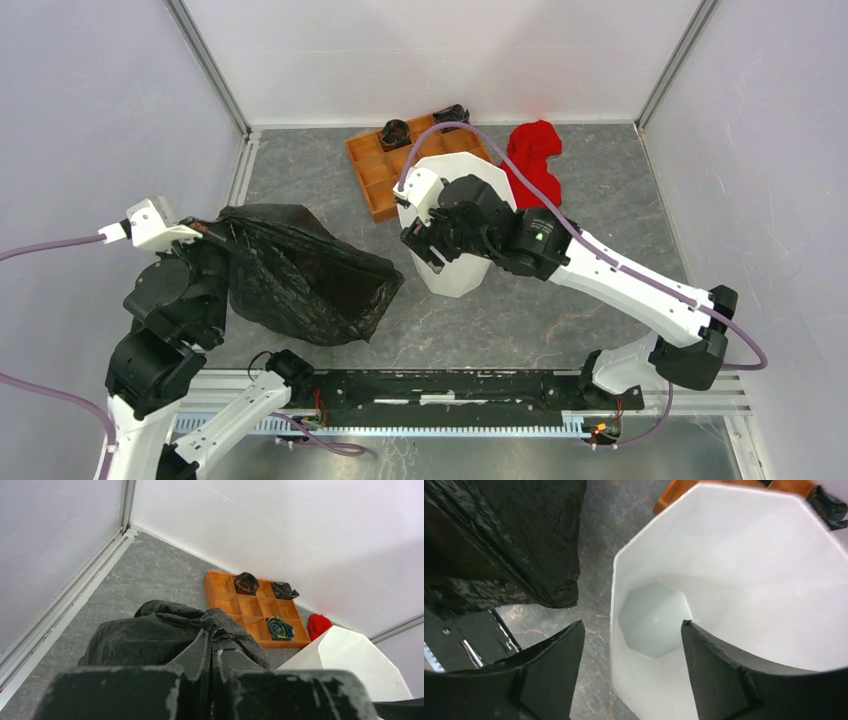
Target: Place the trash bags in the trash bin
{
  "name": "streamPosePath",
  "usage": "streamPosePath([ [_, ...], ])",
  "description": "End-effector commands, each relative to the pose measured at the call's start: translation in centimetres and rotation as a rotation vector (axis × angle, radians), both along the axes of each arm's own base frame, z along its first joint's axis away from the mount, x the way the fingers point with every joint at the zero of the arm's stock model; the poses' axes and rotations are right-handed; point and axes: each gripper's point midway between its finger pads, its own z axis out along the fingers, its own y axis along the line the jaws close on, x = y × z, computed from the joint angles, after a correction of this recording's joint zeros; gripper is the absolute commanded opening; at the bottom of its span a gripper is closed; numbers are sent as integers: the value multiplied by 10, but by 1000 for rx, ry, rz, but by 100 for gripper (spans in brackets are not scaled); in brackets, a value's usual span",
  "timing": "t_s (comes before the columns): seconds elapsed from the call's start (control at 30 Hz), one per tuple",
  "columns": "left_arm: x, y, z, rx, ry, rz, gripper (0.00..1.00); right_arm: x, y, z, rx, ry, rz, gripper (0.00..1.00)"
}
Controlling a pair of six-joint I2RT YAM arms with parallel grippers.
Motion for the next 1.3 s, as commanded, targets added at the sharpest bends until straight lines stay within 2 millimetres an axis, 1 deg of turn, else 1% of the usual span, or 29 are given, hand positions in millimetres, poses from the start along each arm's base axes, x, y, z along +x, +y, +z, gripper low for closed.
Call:
streamPosePath([
  [0.0, -3, 11, 35, -48, -100, 53, 2, -2, 3, 57, 103, -89, -41, 81],
  [0.07, -5, 13, 45, -63, -130, 56, 2, -6, 9, 73, 133, -111, -36, 83],
  [0.13, -6, 14, 54, -74, -155, 57, 2, -14, 21, 88, 208, -94, -40, 84],
  [0.2, -7, 16, 64, -89, -184, 63, 2, -28, 39, 102, 336, -53, -5, 85],
  [0.23, -9, 17, 69, -99, -200, 65, 2, -37, 50, 102, 390, -23, 31, 86],
  [0.27, -9, 18, 74, -103, -215, 68, 2, -48, 62, 112, 478, 2, 80, 88],
  [0.3, -10, 19, 78, -103, -228, 72, 2, -56, 71, 117, 547, 30, 103, 88],
  [0.33, -12, 21, 83, -108, -242, 79, 2, -62, 78, 118, 593, 56, 115, 89],
  [0.37, -14, 24, 90, -116, -260, 86, 2, -66, 84, 122, 654, 83, 119, 89],
  [0.43, -18, 28, 100, -127, -291, 96, 2, -72, 93, 122, 732, 134, 121, 89],
  [0.47, -20, 30, 106, -130, -305, 102, 2, -71, 97, 120, 749, 151, 107, 89],
  [0.6, -31, 41, 130, -148, -369, 125, 2, -60, 99, 113, 793, 204, -7, 88],
  [0.77, -41, 47, 154, -169, -434, 129, 2, -50, 102, 92, 887, 303, -145, 88],
  [0.8, -42, 47, 157, -170, -441, 124, 2, -49, 107, 87, 895, 323, -157, 88],
  [0.83, -42, 47, 160, -170, -446, 122, 2, -49, 112, 88, 911, 328, -157, 88],
  [0.87, -43, 47, 162, -173, -451, 120, 2, -47, 118, 82, 904, 332, -163, 88],
  [0.93, -43, 46, 165, -174, -457, 113, 2, -46, 131, 80, 908, 339, -147, 88],
  [1.03, -45, 46, 167, -178, -464, 110, 2, -37, 152, 85, 922, 335, -147, 87],
  [1.07, -46, 47, 168, -182, -467, 110, 2, -37, 159, 91, 945, 337, -135, 87],
  [1.13, -48, 48, 170, -187, -473, 109, 2, -33, 174, 90, 978, 367, -140, 86],
  [1.17, -49, 49, 171, -189, -476, 109, 2, -32, 180, 91, 995, 374, -140, 85],
  [1.2, -50, 49, 171, -190, -477, 108, 2, -31, 188, 92, 1008, 384, -130, 80],
  [1.23, -50, 49, 172, -188, -477, 108, 2, -30, 193, 93, 1012, 380, -117, 70],
  [1.27, -50, 49, 171, -184, -473, 108, 2, -28, 197, 97, 1010, 358, -105, 57],
])
